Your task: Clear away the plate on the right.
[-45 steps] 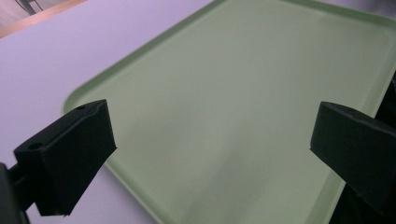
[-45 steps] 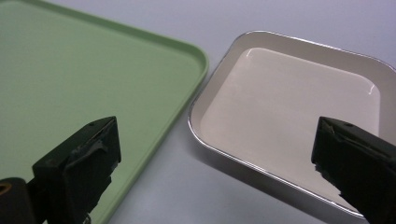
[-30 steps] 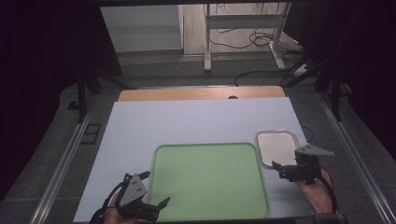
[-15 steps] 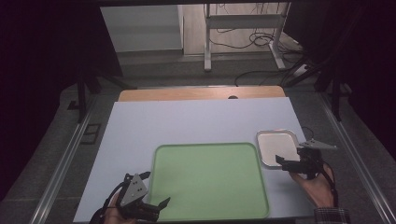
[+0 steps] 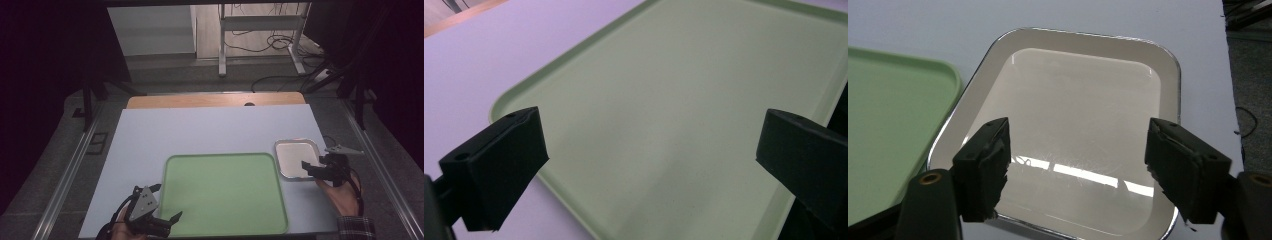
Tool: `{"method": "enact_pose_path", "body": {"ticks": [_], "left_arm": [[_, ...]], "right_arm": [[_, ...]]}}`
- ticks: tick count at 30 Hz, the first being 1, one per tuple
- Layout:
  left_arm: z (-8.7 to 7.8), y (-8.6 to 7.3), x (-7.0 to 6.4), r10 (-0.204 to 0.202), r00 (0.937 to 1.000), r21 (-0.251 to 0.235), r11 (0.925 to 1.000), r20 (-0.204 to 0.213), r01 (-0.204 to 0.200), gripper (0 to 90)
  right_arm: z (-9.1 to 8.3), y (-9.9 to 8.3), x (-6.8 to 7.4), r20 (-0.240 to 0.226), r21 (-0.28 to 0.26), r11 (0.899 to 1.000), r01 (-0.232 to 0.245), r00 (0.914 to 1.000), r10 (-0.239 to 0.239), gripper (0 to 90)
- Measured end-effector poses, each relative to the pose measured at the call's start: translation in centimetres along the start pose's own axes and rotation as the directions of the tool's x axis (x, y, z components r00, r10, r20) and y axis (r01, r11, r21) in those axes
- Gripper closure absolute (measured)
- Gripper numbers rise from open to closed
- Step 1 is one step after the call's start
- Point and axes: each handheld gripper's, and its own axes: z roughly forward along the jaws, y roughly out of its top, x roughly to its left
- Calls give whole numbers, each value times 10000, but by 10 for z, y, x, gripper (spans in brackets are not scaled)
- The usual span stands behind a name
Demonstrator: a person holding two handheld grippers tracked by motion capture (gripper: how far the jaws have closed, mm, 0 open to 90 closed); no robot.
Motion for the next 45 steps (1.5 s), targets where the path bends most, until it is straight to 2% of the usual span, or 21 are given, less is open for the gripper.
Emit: {"method": "enact_pose_path", "body": {"ticks": [7,15,21,34,38,45], "left_arm": [[0,0,0,12,10000,14,10000,-8,-12,0],[0,0,0,32,10000,31,10000,-18,-32,0],[0,0,0,46,10000,50,10000,-24,-46,0],[1,0,-1,22,10000,78,10000,-11,-22,0],[1,0,-1,27,10000,81,10000,-18,-27,0],[1,0,-1,41,10000,100,9999,-24,-41,0]], "right_arm": [[4,3,-7,17,315,9995,16,10000,-16,310],[6,6,-20,381,456,9988,-159,9992,142,428],[9,6,-28,593,534,9983,-213,9981,181,477],[13,6,-52,1014,706,9953,-667,9931,594,564],[15,5,-58,872,793,9931,-868,9930,799,591],[24,5,-66,193,1015,9837,-1485,9889,1473,685]]}}
